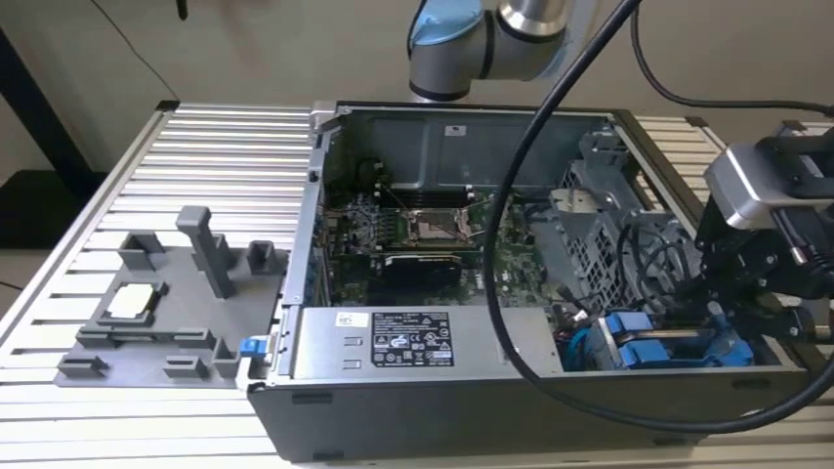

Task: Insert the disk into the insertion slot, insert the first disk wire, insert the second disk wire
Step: 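Insert the second disk wire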

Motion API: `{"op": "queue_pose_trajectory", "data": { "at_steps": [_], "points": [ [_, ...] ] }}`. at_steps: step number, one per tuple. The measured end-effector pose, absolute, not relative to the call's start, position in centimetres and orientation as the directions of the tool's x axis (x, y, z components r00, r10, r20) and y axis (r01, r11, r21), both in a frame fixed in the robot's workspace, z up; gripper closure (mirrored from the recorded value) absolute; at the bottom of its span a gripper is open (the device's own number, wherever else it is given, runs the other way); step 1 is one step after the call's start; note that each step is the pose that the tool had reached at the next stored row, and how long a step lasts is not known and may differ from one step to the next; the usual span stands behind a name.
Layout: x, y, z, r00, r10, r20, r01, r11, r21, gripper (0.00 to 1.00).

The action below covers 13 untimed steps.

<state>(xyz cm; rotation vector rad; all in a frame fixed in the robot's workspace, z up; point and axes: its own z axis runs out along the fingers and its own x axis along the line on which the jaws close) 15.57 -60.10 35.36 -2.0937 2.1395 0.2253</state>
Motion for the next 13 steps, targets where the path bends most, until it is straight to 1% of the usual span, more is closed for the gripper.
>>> {"op": "queue_pose_trajectory", "data": {
  "at_steps": [5, 13],
  "points": [
    [15.6, -60.1, 37.4, -0.023, -0.979, -0.203, -1.000, 0.021, 0.010, 0.77],
    [15.6, -60.1, 37.5, -0.023, -0.979, -0.204, -1.000, 0.021, 0.010, 0.77]
  ]
}}
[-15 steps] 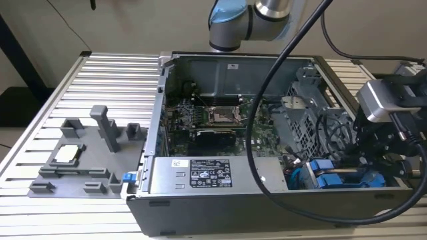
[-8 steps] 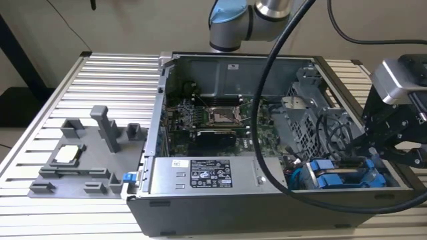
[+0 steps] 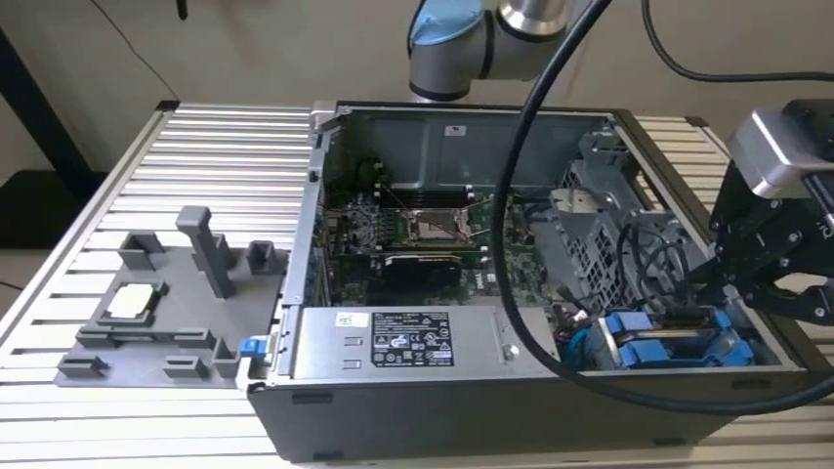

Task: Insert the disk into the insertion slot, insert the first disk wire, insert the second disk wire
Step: 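Insert the second disk wire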

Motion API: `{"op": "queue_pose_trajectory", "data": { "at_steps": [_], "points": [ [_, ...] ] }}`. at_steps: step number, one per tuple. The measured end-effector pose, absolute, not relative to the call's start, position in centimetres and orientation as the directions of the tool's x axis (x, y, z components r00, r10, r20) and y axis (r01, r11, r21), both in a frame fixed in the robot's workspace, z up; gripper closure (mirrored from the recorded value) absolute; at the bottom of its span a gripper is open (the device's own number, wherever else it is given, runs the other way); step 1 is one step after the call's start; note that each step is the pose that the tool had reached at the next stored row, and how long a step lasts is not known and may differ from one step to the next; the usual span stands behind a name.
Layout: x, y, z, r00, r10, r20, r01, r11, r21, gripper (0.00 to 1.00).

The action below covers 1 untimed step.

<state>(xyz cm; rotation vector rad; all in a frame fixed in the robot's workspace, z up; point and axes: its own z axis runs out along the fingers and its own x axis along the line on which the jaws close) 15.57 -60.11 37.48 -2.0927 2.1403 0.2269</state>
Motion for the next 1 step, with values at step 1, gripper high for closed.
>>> {"op": "queue_pose_trajectory", "data": {
  "at_steps": [1],
  "points": [
    [15.57, -60.11, 37.48, -0.023, -0.979, -0.204, -1.000, 0.021, 0.010, 0.77]
  ]
}}
